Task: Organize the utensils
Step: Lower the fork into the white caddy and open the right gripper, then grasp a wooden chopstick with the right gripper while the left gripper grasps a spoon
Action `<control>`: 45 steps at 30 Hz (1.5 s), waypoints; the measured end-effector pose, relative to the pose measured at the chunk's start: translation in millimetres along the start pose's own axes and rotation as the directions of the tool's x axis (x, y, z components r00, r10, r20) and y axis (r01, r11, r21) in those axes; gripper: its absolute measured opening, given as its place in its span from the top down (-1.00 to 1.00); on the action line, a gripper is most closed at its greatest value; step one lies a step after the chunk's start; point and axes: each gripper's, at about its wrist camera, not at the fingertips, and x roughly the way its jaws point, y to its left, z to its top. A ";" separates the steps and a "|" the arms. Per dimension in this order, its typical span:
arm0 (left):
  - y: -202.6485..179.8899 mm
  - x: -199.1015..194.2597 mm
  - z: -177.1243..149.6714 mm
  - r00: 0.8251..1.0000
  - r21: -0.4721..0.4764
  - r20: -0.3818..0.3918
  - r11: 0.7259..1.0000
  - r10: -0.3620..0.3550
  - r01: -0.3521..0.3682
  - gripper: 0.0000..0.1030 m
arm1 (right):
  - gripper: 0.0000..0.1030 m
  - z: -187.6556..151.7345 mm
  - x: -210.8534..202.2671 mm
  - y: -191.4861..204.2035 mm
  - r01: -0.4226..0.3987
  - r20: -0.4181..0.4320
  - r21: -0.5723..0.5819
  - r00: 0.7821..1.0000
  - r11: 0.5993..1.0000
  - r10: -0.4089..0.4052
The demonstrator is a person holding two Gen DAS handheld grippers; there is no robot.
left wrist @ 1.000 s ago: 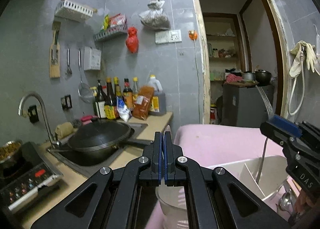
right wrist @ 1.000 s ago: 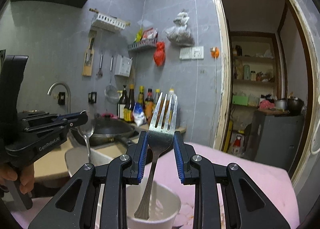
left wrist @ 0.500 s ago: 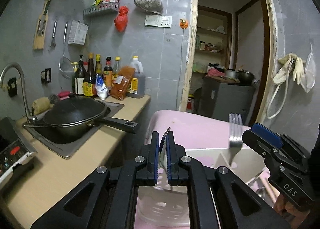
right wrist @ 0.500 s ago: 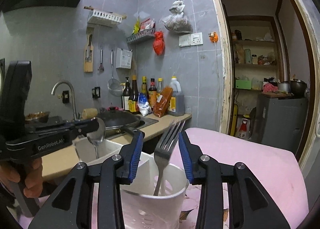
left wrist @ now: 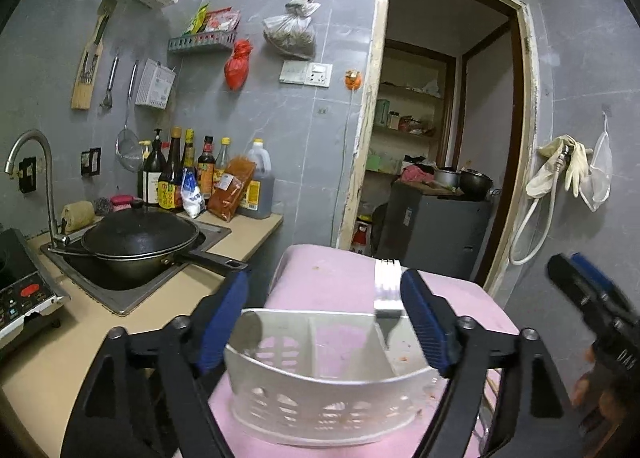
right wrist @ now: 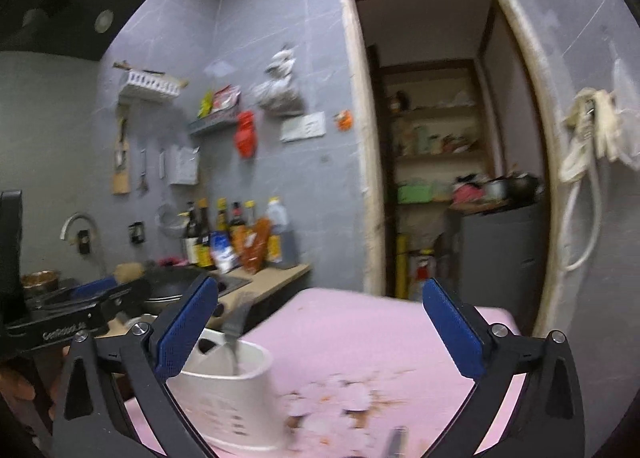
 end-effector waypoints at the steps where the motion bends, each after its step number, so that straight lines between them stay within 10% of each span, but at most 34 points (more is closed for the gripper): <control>1: -4.6 -0.9 -1.1 1.000 0.006 -0.001 1.000 -0.002 0.002 -0.48 | -1.00 1.2 -7.2 -4.7 0.038 0.007 -0.017 0.999 0.999 -0.038; 13: -82.1 -11.8 -40.5 0.999 0.138 -0.026 0.990 -0.035 0.038 -0.71 | -1.00 -20.7 -71.2 -41.6 0.329 0.056 -0.246 0.944 0.912 -0.325; 25: -122.9 22.1 -82.4 0.963 0.212 -0.259 0.969 -0.071 0.129 -0.71 | -1.00 -69.2 -70.6 -77.2 0.263 -0.159 -0.313 0.933 0.913 -0.323; 31: -126.9 53.7 -98.1 0.904 0.203 -0.422 0.966 -0.062 0.161 -0.71 | -0.87 -94.0 -44.8 -93.8 0.219 -0.356 -0.308 0.876 0.926 -0.326; 37: -124.1 78.1 -113.0 0.833 0.168 -0.549 0.968 -0.065 0.186 -0.66 | -0.17 -114.6 -29.6 -111.0 0.179 -0.496 -0.259 0.819 0.949 -0.289; 45: -128.0 102.5 -129.3 0.755 0.141 -0.646 0.954 -0.112 0.263 0.03 | 0.15 -126.9 -21.1 -109.0 0.069 -0.595 -0.239 0.778 0.969 -0.202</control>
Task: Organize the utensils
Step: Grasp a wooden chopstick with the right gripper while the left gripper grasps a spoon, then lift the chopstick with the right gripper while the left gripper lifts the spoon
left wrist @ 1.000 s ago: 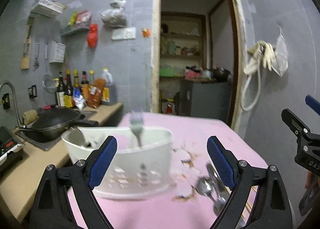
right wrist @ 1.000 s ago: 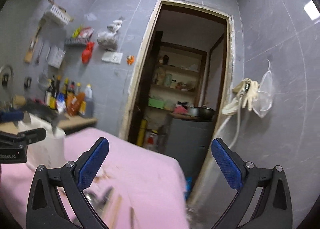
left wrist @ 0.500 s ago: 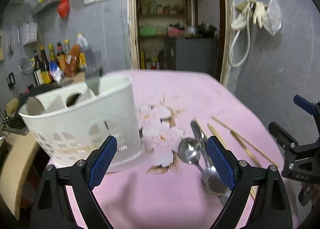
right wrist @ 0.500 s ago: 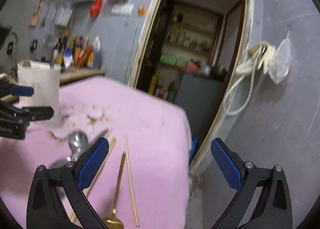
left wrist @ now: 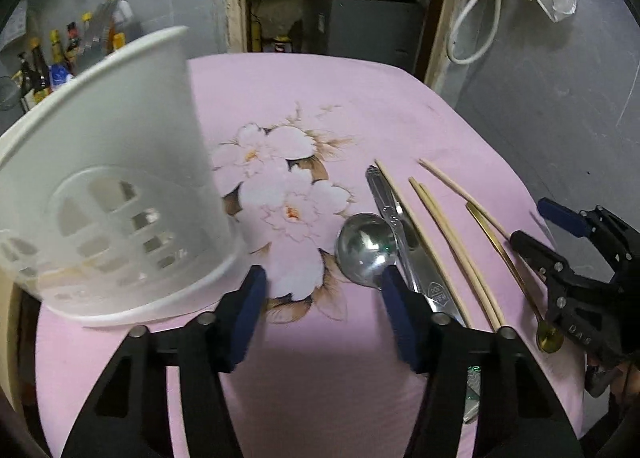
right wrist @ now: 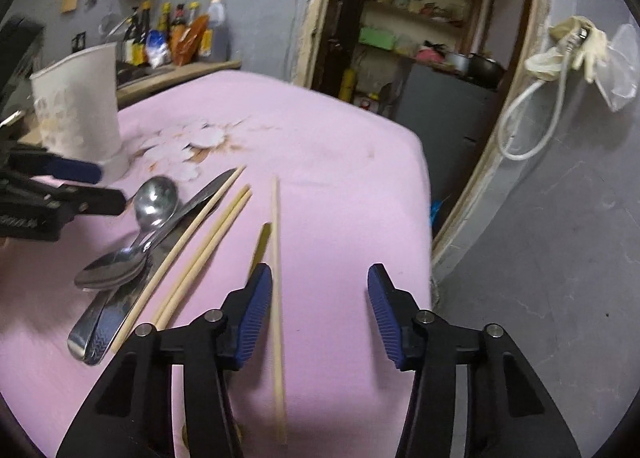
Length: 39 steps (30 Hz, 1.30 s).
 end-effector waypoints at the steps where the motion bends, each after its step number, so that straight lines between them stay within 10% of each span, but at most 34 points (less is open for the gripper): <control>1: -1.8 1.5 1.0 1.000 0.005 0.000 1.000 -0.002 0.002 0.07 | 0.18 0.0 1.2 1.9 -0.008 -0.008 -0.014 1.000 1.000 0.007; 16: -1.0 24.5 21.3 0.997 0.016 -0.012 0.997 -0.080 0.080 0.79 | 0.41 24.7 33.4 9.5 -0.092 -0.102 -0.059 0.991 0.994 0.086; 29: 1.5 18.5 25.9 0.992 -0.022 0.008 0.992 -0.126 0.127 0.96 | 0.33 61.3 77.0 25.2 -0.156 -0.184 -0.066 0.973 0.986 0.141; 39: -1.0 6.9 24.9 0.988 -0.013 0.063 0.990 -0.142 0.143 0.99 | 0.91 65.5 74.3 14.3 -0.211 -0.161 0.014 0.964 0.977 0.211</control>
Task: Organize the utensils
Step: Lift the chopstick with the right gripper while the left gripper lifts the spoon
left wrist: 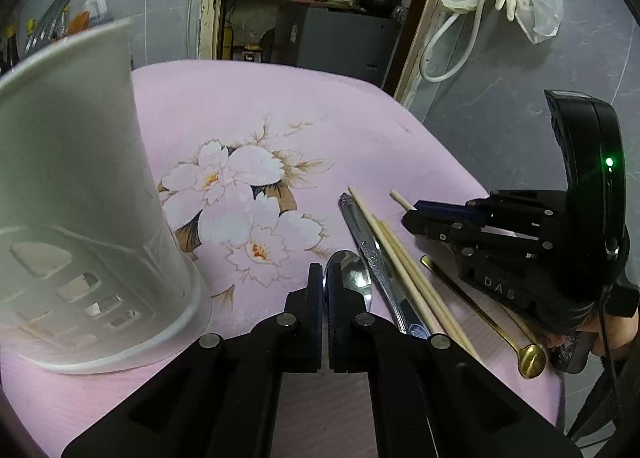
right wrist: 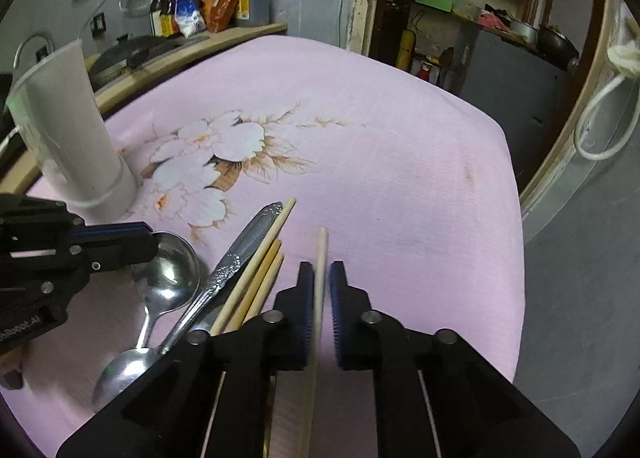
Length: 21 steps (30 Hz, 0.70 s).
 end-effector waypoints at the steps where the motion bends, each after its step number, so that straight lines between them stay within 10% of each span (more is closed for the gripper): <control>1: -0.9 -2.0 -0.1 1.000 0.002 0.009 1.000 0.000 0.000 0.99 | 0.93 -1.0 -2.7 -3.6 -0.022 0.011 0.029 1.000 0.999 0.022; 11: -11.2 -38.4 -2.0 0.975 0.026 0.213 0.997 0.062 -0.070 0.99 | 0.94 -16.2 -59.4 8.6 -0.072 0.260 0.107 0.965 0.992 0.042; 21: -17.6 -76.1 -12.9 0.889 -0.008 0.434 0.988 0.142 -0.154 0.99 | 0.95 -23.3 -113.0 36.9 -0.031 0.557 0.107 0.830 0.994 -0.035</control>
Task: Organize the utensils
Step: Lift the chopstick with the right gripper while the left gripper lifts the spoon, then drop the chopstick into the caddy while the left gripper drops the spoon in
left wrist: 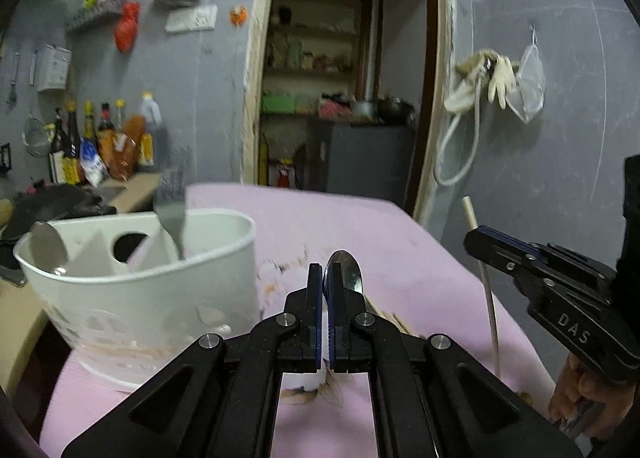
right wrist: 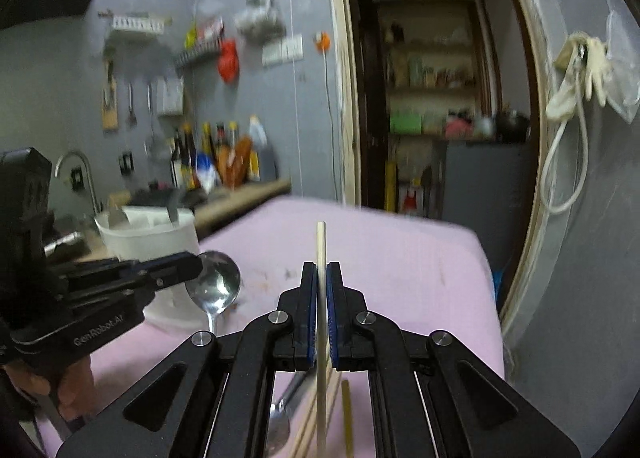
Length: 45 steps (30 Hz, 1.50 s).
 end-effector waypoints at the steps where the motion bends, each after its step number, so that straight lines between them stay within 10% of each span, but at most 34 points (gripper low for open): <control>1: 0.4 -1.6 1.1 1.000 -0.007 0.010 1.000 0.004 -0.004 0.99 | 0.95 2.6 -2.8 3.1 -0.002 0.029 0.000 1.000 1.000 0.002; 17: 58.8 -75.5 62.0 0.969 -0.038 0.172 0.984 0.175 -0.171 0.99 | 0.95 56.5 -11.3 39.8 -0.088 0.252 -0.004 0.964 0.996 0.086; 29: 124.2 -124.1 90.9 0.888 -0.095 0.273 0.929 0.369 -0.357 0.99 | 0.95 97.7 6.0 99.5 -0.091 0.436 -0.056 0.894 0.994 0.106; 45: 197.5 -112.0 69.5 0.785 -0.141 0.244 0.822 0.569 -0.552 0.99 | 0.95 94.9 61.2 127.1 -0.122 0.459 -0.043 0.879 0.992 0.128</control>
